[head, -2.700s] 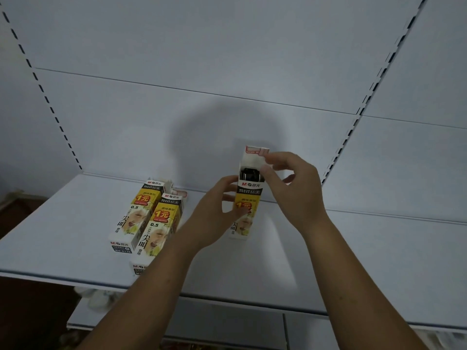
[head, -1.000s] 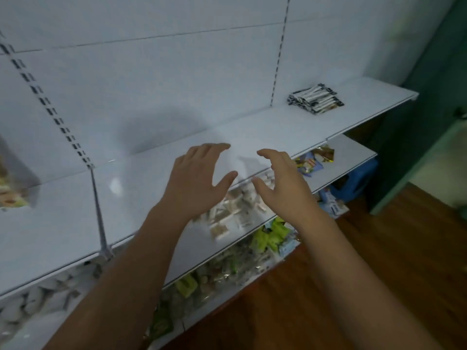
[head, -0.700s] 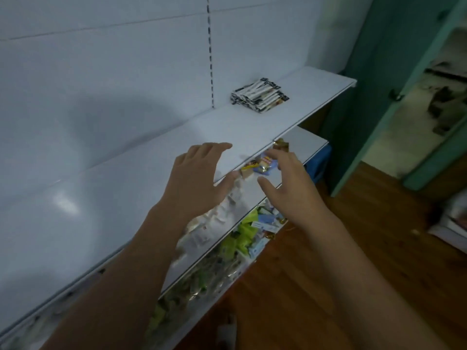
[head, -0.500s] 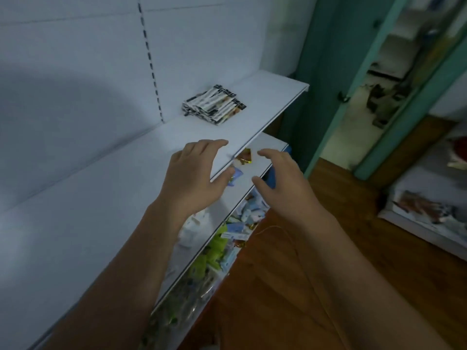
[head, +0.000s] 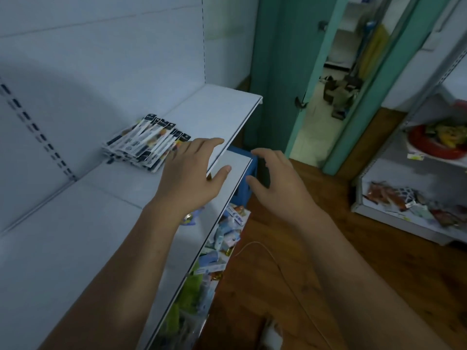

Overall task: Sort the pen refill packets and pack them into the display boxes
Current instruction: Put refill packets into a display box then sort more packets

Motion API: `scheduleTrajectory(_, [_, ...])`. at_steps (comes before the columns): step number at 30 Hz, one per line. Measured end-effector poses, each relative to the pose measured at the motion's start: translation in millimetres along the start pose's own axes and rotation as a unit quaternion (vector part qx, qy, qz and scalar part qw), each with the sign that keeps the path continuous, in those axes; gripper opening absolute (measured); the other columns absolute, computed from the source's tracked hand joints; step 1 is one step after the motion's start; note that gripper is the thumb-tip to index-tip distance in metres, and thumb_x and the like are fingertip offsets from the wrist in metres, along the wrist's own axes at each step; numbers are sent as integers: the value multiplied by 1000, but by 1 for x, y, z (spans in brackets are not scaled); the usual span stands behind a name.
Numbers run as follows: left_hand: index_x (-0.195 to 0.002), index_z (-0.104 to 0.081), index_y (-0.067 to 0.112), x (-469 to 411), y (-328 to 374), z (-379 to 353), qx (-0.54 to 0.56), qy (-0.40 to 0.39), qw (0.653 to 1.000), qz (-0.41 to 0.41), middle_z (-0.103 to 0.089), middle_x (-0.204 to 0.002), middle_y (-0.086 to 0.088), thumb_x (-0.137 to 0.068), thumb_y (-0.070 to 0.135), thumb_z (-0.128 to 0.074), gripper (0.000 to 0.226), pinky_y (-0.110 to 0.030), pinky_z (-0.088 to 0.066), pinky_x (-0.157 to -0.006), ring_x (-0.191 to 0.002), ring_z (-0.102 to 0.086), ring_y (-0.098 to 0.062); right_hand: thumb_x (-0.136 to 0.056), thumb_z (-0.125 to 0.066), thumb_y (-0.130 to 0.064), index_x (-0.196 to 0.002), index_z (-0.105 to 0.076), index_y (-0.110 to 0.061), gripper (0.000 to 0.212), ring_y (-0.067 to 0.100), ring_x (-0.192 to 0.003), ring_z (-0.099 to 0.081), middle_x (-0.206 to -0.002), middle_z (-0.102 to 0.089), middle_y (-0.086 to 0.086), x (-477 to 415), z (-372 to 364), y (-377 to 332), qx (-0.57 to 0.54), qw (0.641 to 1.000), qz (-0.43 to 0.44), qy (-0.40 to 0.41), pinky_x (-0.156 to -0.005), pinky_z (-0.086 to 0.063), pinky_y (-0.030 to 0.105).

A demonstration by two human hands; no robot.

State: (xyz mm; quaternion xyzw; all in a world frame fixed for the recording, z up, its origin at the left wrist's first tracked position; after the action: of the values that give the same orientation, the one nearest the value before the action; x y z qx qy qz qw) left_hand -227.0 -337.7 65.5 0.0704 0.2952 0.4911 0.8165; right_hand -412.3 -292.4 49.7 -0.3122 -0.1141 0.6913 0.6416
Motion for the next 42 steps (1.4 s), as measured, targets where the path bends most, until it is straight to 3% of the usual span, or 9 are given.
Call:
scheduleTrajectory(6, [-149, -44, 32, -76, -17, -40, -39, 19, 998, 44, -54, -146, 6, -96, 54, -57, 58, -51, -44, -109, -134, -49, -23, -99, -65, -41, -149, -41, -36, 56, 16, -130, -48, -145, -47, -7, -97, -1, 52, -36, 998, 42, -25, -109, -48, 48])
scheduleTrajectory(10, [-148, -45, 35, -107, -40, -50, -57, 37, 990, 124, -54, -145, 8, -97, 53, -56, 55, -50, -41, -110, -134, -50, -22, -99, -65, -42, -148, -40, -38, 55, 12, -130, -48, -146, -47, -10, -156, -15, 65, -74, 991, 96, -64, -109, -48, 43])
scheduleTrajectory(23, [-138, -58, 29, -69, -145, 3, -157, 94, 930, 318, -60, -139, 3, -92, 47, -72, 52, -49, -52, -99, -128, -55, -27, -101, -62, -38, -148, -44, -32, 50, 16, -125, -49, -141, -51, -6, -258, -132, -11, -144, 934, 255, -206, -106, -46, 48])
scheduleTrajectory(30, [-136, -61, 30, -60, -184, 1, -168, 78, 923, 338, -61, -135, 5, -87, 46, -79, 55, -43, -52, -94, -125, -55, -23, -96, -69, -31, -133, -58, -29, 38, 12, -112, -50, -126, -56, -8, -287, -186, -44, -97, 916, 296, -254, -100, -49, 44])
scheduleTrajectory(42, [-136, -62, 30, -64, -214, -7, -157, 52, 901, 400, -57, -131, 9, -87, 52, -75, 55, -41, -50, -94, -121, -53, -18, -95, -71, -31, -133, -58, -27, 40, 17, -117, -54, -132, -57, -4, -318, -222, -70, -128, 887, 318, -309, -100, -51, 45])
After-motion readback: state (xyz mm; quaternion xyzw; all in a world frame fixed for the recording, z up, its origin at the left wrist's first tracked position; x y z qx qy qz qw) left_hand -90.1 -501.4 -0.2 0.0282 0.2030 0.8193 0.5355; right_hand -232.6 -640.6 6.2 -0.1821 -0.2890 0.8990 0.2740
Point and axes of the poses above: each hand's wrist, its own x-axis away from the middle knuckle, its own z-axis out of the back of the hand, y = z × x, the point moved 9 cm from there along -x, towards the middle knuckle
